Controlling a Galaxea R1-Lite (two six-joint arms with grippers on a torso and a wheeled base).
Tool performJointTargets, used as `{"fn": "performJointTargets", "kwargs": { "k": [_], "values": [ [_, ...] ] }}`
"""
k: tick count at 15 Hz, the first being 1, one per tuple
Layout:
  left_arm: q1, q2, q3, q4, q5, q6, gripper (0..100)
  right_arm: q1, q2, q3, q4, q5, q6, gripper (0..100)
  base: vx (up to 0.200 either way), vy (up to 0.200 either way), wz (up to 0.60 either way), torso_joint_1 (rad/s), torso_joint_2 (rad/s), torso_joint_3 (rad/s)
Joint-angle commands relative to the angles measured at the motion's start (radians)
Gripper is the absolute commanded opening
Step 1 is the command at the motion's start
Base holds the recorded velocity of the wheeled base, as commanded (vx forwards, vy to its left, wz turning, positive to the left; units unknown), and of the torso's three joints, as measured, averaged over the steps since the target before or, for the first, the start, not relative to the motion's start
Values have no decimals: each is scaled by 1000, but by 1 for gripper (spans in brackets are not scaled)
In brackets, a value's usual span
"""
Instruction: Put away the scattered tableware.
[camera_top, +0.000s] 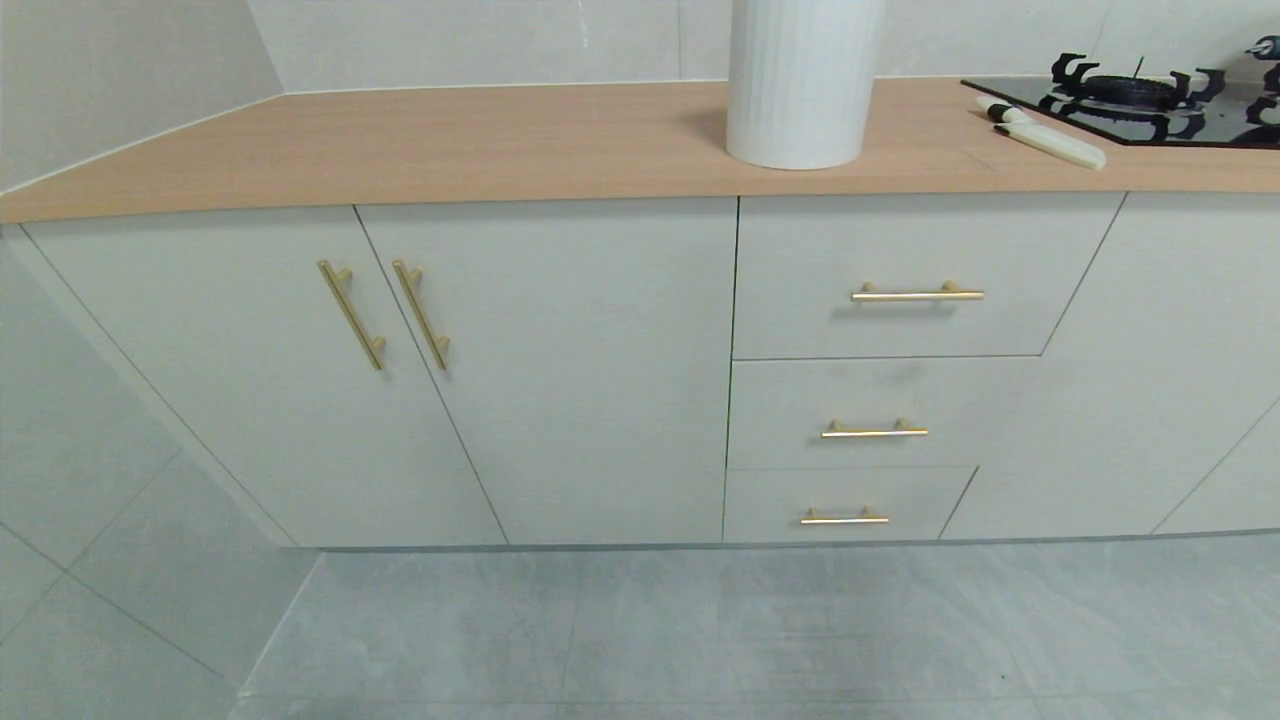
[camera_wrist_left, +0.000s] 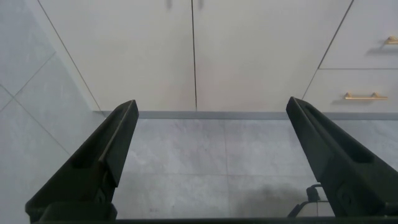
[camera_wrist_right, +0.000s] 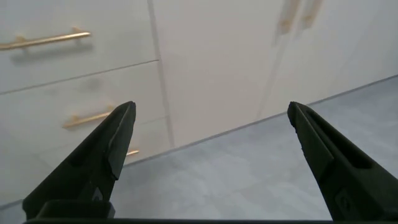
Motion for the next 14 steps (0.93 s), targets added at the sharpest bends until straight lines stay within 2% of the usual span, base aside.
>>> {"fn": "performJointTargets", "kwargs": {
  "k": [1, 3, 6, 7, 8, 9, 10, 13, 14],
  "values": [
    [0, 0, 0, 0, 0, -1, 100, -74, -393, 26, 204, 2, -107, 100, 0, 0, 0, 0, 0, 0],
    [0, 0, 0, 0, 0, -1, 100, -110, -413, 40, 212, 2, -110, 100, 0, 0, 0, 0, 0, 0],
    [0, 0, 0, 1, 0, -1, 100, -140, -482, 188, 198, 31, -113, 100, 0, 0, 0, 0, 0, 0],
    [0, 0, 0, 0, 0, -1, 100, -140, -480, 277, 138, 106, -93, 100, 0, 0, 0, 0, 0, 0],
    [0, 0, 0, 0, 0, -1, 100, -140, -480, 282, 134, 111, -91, 100, 0, 0, 0, 0, 0, 0],
    [0, 0, 0, 0, 0, -1, 100, -140, -480, 385, 43, 238, -73, 100, 0, 0, 0, 0, 0, 0],
    [0, 0, 0, 0, 0, -1, 100, -140, -480, 394, 71, 328, -56, 100, 0, 0, 0, 0, 0, 0],
    [0, 0, 0, 0, 0, -1, 100, -140, -479, 394, 137, 526, -41, 100, 0, 0, 0, 0, 0, 0],
    [0, 0, 0, 0, 0, -1, 100, -140, -480, 393, 164, 536, -39, 100, 0, 0, 0, 0, 0, 0]
  ]
}}
